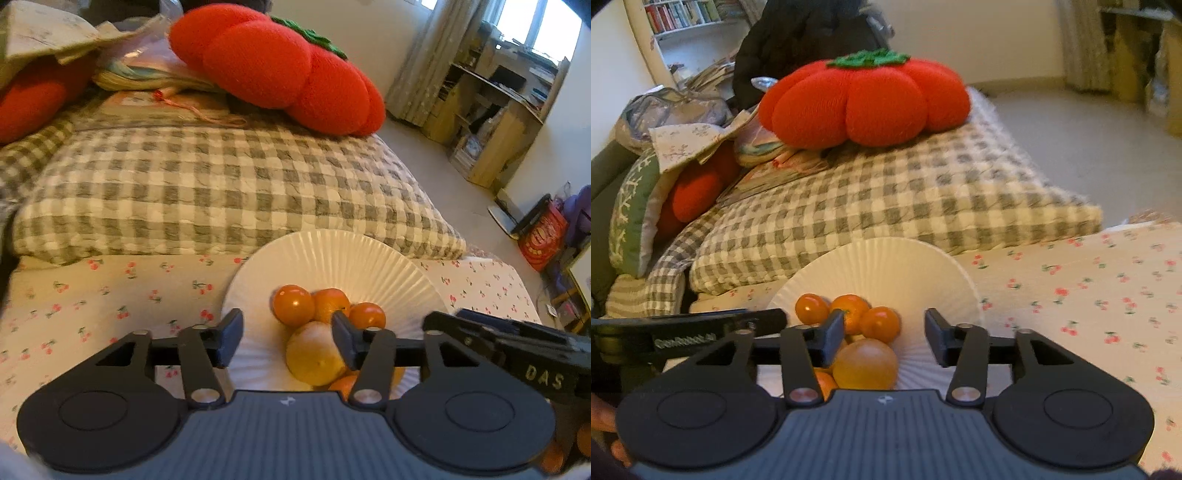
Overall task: Organize fruits
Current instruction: 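Withdraw both open tools from the plate toward the loose tomatoes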
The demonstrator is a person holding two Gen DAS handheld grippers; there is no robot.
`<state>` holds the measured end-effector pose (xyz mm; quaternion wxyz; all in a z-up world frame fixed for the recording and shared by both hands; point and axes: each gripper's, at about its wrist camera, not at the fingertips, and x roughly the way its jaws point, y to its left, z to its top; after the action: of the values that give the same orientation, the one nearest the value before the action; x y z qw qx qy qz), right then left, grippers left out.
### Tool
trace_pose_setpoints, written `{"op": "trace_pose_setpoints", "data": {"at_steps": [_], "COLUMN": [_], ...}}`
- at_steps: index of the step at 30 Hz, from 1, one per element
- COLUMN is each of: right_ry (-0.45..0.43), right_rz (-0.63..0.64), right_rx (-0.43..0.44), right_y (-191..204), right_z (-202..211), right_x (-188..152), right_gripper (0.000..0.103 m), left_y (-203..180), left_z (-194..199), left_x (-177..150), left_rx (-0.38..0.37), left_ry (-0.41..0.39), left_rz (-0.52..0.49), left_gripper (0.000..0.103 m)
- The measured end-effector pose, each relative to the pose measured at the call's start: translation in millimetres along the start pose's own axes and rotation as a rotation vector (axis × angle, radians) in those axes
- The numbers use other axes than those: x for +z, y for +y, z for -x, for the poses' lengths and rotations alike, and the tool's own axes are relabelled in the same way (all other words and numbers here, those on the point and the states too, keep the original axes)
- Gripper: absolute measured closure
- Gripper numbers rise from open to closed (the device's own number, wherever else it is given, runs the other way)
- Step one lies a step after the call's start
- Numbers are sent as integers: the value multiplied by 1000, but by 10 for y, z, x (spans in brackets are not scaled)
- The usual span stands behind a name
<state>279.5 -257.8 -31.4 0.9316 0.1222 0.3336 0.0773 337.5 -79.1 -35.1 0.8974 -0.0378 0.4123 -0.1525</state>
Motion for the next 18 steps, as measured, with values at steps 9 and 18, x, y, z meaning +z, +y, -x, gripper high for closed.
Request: {"op": "trace_pose_setpoints", "data": {"at_steps": [9,18], "right_ry": [-38,-34], "right_rz": [157,178], "right_rx": [-29,24], "right_y": [411,637], "right_z": [356,635], "right_x": [-259,-547], "right_gripper": [30,11], "left_y": [24,227], "left_z": [440,864], "left_x": [-192,-581], "left_rx": [73,144], "left_ry": [-9,1], "left_rz": [-3,10], "left_gripper": [40,26]}}
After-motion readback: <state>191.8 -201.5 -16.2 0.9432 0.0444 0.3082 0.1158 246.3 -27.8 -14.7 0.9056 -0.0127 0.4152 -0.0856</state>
